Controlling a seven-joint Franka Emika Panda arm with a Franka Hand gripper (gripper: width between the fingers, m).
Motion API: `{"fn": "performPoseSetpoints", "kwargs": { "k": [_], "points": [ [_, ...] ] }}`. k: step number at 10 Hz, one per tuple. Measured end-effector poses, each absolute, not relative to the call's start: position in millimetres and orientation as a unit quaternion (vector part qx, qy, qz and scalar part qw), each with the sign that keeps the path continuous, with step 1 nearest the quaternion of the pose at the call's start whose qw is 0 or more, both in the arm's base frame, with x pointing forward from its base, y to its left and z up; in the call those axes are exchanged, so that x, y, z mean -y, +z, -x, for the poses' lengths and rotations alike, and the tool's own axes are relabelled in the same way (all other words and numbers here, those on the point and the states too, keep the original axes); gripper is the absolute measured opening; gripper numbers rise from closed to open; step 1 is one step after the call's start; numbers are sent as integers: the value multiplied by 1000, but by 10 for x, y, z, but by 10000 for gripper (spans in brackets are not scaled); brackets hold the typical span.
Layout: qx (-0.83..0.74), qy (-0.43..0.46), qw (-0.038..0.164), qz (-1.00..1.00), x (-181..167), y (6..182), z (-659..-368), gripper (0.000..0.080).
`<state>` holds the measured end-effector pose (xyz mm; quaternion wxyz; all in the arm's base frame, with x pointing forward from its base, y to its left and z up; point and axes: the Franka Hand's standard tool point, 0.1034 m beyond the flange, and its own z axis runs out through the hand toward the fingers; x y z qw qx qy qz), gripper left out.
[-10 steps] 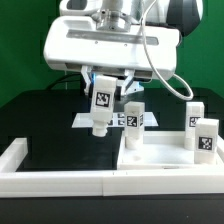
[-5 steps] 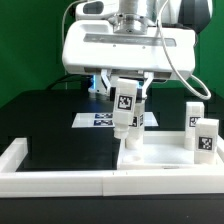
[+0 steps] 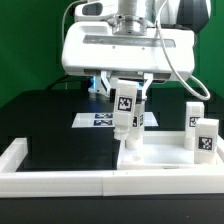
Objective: Assemble square table
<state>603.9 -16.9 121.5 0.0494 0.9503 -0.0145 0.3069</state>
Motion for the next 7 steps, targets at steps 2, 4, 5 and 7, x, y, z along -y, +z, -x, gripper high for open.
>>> {"fn": "performPoseSetpoints", "kwargs": {
  "k": [2, 4, 5, 7],
  "points": [
    [4, 299, 43, -953, 113, 1183, -6015, 290],
    [-9, 296, 38, -954, 149, 1242, -6041, 290],
    [-16, 298, 37, -954, 253, 1265, -6058, 290],
    [-9, 299, 27, -954, 353, 1264, -6061, 290]
  ]
}}
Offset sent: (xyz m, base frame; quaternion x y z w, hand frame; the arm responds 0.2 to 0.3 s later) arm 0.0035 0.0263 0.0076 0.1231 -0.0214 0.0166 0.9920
